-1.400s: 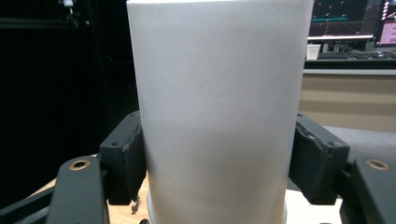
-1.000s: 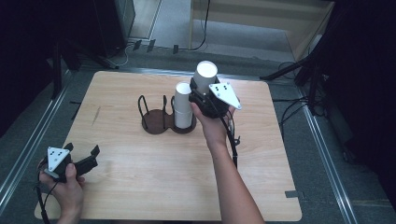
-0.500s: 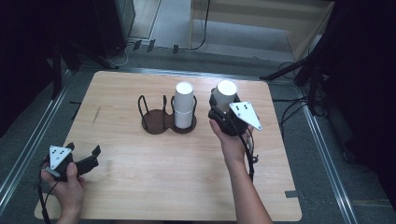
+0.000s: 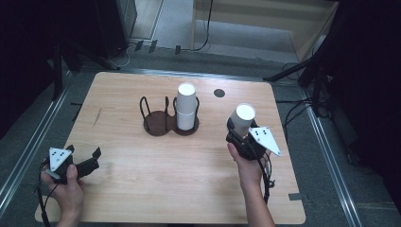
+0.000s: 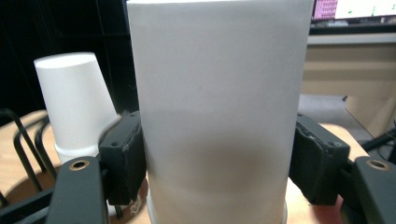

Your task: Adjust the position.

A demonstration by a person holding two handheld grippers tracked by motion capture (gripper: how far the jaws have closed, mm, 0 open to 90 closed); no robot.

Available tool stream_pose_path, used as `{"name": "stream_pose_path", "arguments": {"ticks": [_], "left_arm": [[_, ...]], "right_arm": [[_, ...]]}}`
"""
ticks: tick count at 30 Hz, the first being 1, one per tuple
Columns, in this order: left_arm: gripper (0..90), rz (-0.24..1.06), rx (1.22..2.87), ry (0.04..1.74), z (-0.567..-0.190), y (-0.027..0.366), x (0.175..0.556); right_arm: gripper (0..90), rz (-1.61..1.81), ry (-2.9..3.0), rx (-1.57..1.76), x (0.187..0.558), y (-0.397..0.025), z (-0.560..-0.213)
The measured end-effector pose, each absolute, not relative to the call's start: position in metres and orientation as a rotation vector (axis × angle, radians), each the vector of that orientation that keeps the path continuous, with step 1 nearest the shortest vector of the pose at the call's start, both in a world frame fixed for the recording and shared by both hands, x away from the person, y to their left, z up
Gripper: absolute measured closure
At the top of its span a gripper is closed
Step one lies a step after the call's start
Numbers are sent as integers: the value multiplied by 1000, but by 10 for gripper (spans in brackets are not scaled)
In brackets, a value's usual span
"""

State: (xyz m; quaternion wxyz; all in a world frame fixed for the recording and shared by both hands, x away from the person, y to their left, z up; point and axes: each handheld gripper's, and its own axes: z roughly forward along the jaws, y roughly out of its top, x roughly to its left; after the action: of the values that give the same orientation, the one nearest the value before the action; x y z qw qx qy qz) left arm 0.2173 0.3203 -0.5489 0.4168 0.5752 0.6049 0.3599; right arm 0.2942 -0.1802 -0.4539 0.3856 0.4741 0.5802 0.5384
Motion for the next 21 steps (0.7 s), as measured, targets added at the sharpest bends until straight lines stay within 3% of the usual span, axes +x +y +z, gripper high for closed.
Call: {"name": "stream_pose_path", "arguments": {"ticks": [10,21], "left_arm": [[71,893,1468,1507,-543,311,222],[71,819,1575,1353,-520,256,226]], "right_arm": [[284,1323,1516,1183,273,-183,-476],[281,1316,1542,1205,259,-189,-488]]}}
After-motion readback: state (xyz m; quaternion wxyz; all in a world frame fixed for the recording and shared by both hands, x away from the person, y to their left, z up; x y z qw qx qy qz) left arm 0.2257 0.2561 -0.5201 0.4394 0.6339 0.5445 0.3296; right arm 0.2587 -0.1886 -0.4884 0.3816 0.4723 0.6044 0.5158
